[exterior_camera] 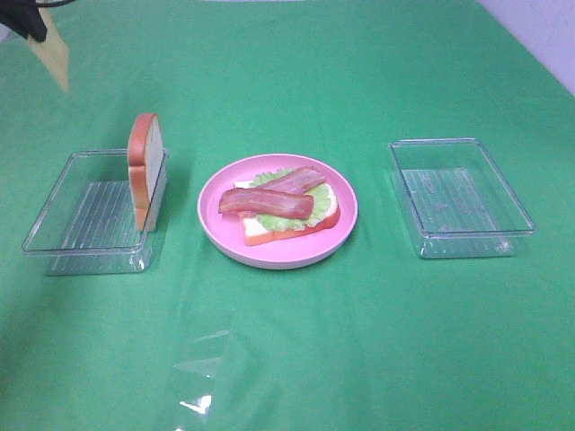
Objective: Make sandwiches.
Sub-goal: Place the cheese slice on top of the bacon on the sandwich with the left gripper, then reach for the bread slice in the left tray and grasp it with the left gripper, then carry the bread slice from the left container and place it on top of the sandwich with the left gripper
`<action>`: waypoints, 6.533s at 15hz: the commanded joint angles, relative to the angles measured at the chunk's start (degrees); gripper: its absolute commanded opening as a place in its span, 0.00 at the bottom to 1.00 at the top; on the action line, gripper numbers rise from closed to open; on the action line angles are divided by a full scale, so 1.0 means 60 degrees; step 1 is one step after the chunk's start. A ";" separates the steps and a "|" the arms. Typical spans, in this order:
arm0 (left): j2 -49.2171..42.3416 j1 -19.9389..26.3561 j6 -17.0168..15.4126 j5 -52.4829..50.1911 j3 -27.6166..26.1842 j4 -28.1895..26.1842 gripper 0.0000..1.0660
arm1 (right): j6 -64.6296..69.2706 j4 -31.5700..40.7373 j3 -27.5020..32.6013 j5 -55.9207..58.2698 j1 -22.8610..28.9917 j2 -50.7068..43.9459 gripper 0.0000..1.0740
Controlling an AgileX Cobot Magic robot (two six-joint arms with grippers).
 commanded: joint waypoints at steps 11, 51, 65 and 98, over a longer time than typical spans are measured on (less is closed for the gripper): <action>-0.0458 -0.2034 -0.0143 -0.1356 -0.0095 -0.1423 0.00 | -0.0086 0.0019 0.0038 -0.0057 -0.0048 -0.0239 0.91; 0.3008 -0.4498 -0.0516 0.0974 -0.2836 -0.1308 0.95 | -0.0086 0.0019 0.0038 -0.0057 -0.0048 -0.0239 0.91; -0.0411 -0.1948 -0.0793 0.0964 0.0353 0.0382 0.94 | -0.0086 0.0019 0.0038 -0.0057 -0.0048 -0.0239 0.91; 0.1442 -0.2129 -0.1853 0.0964 0.0821 0.0220 0.21 | -0.0086 0.0019 0.0038 -0.0057 -0.0048 -0.0239 0.91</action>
